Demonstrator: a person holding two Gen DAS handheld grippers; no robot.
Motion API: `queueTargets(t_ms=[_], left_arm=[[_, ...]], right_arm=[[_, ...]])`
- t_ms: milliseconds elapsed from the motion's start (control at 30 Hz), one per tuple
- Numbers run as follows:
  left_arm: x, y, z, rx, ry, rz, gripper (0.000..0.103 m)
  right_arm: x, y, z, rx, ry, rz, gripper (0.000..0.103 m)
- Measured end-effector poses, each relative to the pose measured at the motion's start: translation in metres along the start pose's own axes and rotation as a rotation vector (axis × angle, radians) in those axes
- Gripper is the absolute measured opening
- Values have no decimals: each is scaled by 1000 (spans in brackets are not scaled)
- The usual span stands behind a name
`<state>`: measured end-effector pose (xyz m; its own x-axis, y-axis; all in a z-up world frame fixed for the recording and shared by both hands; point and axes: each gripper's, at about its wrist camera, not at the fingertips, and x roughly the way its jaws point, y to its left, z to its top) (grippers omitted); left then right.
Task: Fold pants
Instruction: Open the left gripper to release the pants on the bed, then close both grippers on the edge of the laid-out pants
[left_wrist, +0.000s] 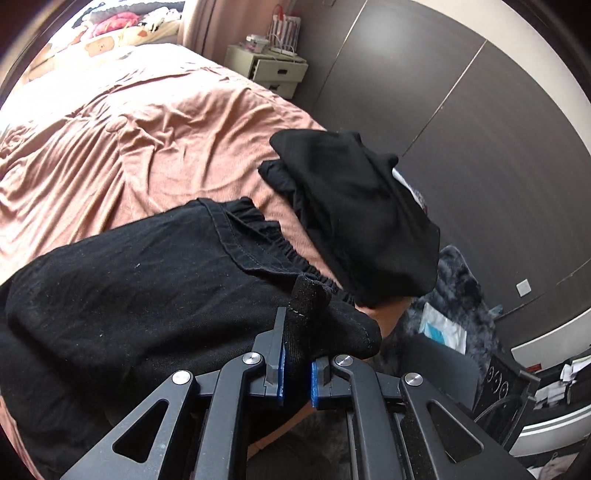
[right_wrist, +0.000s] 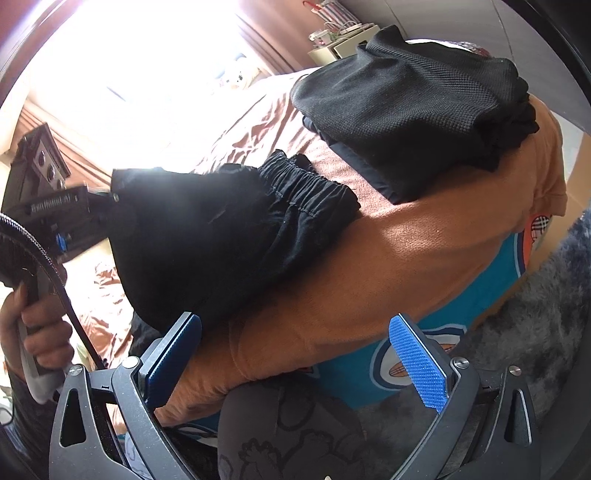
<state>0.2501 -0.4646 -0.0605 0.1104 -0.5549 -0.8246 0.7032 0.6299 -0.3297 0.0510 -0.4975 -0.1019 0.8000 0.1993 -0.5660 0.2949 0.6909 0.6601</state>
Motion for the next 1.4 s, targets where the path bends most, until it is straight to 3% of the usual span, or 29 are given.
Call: queueTargets(t_ms=[133, 233, 267, 300, 367, 467, 867, 1000, 1333, 1400], left_arm=[[-9, 16, -10, -36, 27, -44, 15], [-24, 26, -17, -61, 9, -79, 37], [-29, 28, -19, -64, 5, -72, 48], [-35, 30, -21, -65, -3, -47, 68], [-49, 35, -27, -73, -52, -25, 85], [-65, 49, -34, -92, -83, -15, 85], [-106, 138, -69, -198, -138, 156, 85], [-111, 169, -85, -238, -143, 211, 85], [-125, 239, -126, -368, -156, 274, 84], [-127, 252, -133, -397, -162, 282, 79]], right_arm=[[-1, 4, 2, -3, -8, 35, 103], [0, 9, 3, -7, -8, 68, 103], [1, 11, 3, -11, -8, 75, 103], [1, 14, 3, -15, -8, 81, 103], [3, 18, 3, -19, -8, 108, 103], [2, 22, 1, -21, -5, 140, 103], [31, 30, -7, 81, 50, 293, 103], [44, 36, -9, 128, 76, 362, 91], [85, 36, -5, 282, 76, 435, 89], [95, 36, -2, 305, 69, 426, 89]])
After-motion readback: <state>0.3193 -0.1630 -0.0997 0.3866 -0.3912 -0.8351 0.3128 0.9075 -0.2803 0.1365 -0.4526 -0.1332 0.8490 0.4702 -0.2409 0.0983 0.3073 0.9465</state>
